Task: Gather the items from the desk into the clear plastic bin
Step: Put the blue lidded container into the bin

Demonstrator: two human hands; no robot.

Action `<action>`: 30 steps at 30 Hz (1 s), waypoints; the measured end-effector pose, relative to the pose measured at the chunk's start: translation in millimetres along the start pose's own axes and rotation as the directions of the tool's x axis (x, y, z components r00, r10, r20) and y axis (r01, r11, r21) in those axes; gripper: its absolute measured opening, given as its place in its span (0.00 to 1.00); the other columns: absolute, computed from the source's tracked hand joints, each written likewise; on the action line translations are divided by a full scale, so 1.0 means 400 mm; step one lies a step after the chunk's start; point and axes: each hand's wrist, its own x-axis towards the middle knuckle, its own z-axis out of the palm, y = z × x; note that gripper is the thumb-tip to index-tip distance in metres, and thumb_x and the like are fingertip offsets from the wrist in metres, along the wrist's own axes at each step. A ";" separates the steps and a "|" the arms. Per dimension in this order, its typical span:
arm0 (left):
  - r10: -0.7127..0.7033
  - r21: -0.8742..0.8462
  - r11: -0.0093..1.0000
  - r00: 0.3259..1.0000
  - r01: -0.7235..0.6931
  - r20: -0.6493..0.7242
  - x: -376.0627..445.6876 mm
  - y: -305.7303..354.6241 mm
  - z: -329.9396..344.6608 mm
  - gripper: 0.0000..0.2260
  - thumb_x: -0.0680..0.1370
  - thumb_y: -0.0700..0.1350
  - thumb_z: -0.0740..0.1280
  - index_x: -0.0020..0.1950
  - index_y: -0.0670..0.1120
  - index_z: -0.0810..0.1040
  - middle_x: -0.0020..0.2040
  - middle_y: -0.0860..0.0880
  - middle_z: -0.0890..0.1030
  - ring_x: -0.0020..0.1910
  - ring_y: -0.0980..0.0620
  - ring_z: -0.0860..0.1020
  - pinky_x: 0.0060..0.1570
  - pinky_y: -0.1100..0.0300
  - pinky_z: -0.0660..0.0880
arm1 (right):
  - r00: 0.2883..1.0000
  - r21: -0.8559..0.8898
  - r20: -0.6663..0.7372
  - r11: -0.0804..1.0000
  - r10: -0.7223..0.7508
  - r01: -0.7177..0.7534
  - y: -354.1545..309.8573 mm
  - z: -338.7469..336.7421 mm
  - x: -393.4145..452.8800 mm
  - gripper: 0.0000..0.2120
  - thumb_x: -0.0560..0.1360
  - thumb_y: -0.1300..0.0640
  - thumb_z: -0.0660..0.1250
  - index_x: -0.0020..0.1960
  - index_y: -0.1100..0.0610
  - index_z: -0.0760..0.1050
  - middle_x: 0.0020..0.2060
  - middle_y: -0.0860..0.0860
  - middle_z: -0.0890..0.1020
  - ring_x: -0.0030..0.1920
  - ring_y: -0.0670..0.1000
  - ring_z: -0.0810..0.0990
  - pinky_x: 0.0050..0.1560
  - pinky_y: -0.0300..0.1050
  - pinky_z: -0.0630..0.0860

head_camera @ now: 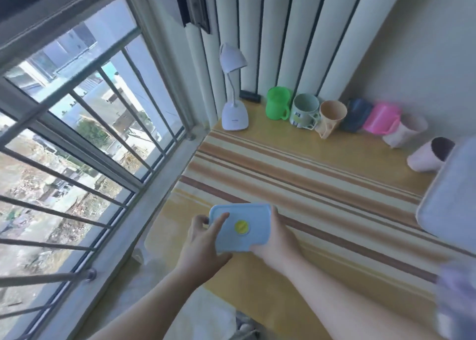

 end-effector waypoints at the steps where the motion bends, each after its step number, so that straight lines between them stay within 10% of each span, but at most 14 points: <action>1: 0.059 -0.017 0.998 0.997 -0.060 -0.046 -0.002 0.055 0.015 0.39 0.68 0.58 0.75 0.76 0.67 0.61 0.64 0.53 0.61 0.61 0.48 0.72 0.54 0.53 0.78 | 0.999 0.039 -0.041 0.999 -0.008 0.010 0.016 -0.057 -0.033 0.44 0.64 0.49 0.75 0.75 0.38 0.58 0.53 0.40 0.82 0.50 0.48 0.83 0.48 0.52 0.83; 13: 0.630 -0.083 0.755 0.755 -0.650 -0.184 -0.087 0.965 0.228 0.26 0.69 0.60 0.75 0.67 0.63 0.77 0.65 0.52 0.68 0.60 0.50 0.76 0.59 0.51 0.78 | 0.778 0.055 -0.627 0.994 -0.037 0.092 0.477 -0.740 -0.559 0.40 0.65 0.51 0.79 0.70 0.35 0.62 0.45 0.38 0.81 0.45 0.36 0.80 0.36 0.35 0.76; 23: 0.732 -0.141 0.678 0.681 -0.721 0.035 -0.280 1.495 0.706 0.22 0.73 0.54 0.75 0.66 0.63 0.77 0.66 0.55 0.64 0.59 0.55 0.72 0.59 0.62 0.74 | 0.713 0.051 -0.698 0.998 0.060 -0.034 1.086 -1.082 -0.864 0.38 0.67 0.50 0.77 0.72 0.36 0.65 0.53 0.35 0.79 0.54 0.46 0.81 0.44 0.44 0.79; 30: 0.515 0.174 0.780 0.775 -0.601 0.366 -0.288 1.594 0.849 0.33 0.72 0.62 0.60 0.76 0.64 0.56 0.77 0.49 0.56 0.71 0.44 0.69 0.61 0.46 0.76 | 0.801 0.082 -0.577 0.987 0.158 -0.136 1.270 -1.087 -0.834 0.47 0.73 0.52 0.77 0.85 0.48 0.55 0.79 0.48 0.65 0.74 0.49 0.68 0.63 0.40 0.71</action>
